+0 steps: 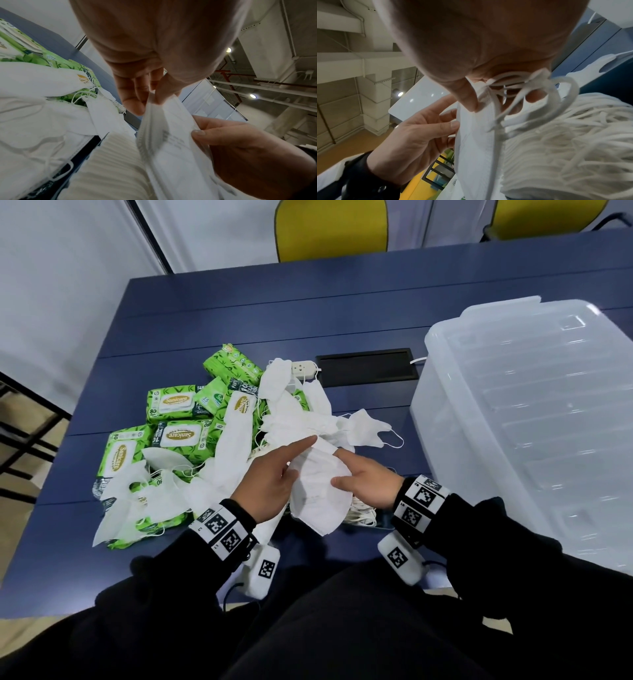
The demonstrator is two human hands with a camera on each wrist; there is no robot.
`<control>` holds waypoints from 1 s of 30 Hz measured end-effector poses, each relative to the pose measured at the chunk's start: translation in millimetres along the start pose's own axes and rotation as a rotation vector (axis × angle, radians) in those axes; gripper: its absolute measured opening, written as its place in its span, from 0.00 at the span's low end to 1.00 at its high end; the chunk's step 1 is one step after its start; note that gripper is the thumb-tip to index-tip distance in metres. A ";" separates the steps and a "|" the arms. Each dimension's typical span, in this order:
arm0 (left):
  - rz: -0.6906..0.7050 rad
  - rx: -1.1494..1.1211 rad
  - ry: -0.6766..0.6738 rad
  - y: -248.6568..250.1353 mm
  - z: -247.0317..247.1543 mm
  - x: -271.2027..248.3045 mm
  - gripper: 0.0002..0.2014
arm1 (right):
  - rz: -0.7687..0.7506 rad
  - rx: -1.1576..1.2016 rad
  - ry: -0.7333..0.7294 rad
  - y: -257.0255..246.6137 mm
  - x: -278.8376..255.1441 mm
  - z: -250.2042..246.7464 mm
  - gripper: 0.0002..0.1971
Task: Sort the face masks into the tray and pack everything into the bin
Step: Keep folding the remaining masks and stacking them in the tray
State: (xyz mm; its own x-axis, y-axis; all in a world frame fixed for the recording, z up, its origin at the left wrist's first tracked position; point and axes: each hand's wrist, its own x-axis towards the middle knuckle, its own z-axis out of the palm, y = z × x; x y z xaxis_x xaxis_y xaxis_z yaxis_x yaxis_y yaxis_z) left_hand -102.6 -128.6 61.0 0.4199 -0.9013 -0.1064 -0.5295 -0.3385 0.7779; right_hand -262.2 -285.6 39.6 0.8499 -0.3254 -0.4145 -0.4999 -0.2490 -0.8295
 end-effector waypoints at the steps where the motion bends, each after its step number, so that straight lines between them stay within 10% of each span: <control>1: 0.007 0.006 0.005 0.7 -0.5 0.6 0.33 | -0.001 -0.008 -0.007 -3.0 -0.5 0.4 0.32; 9: 0.024 -0.025 -0.060 -1.4 -4.5 5.1 0.26 | -0.005 -0.100 -0.045 -13.0 9.6 13.5 0.39; 20: -0.111 -0.024 -0.079 -10.8 -36.6 6.1 0.05 | -0.053 -0.113 -0.118 -19.4 22.4 16.4 0.19; 30: -0.105 -0.086 -0.100 -18.6 -44.9 -6.5 0.01 | -0.119 -0.223 -0.124 -18.0 27.7 28.5 0.22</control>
State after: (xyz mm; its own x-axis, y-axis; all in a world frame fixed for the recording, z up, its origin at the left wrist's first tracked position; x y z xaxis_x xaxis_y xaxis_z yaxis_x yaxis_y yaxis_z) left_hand -62.4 -104.3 75.1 0.3919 -0.8860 -0.2479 -0.4200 -0.4120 0.8086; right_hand -225.0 -264.1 32.4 0.9117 -0.1714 -0.3734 -0.4083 -0.4782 -0.7776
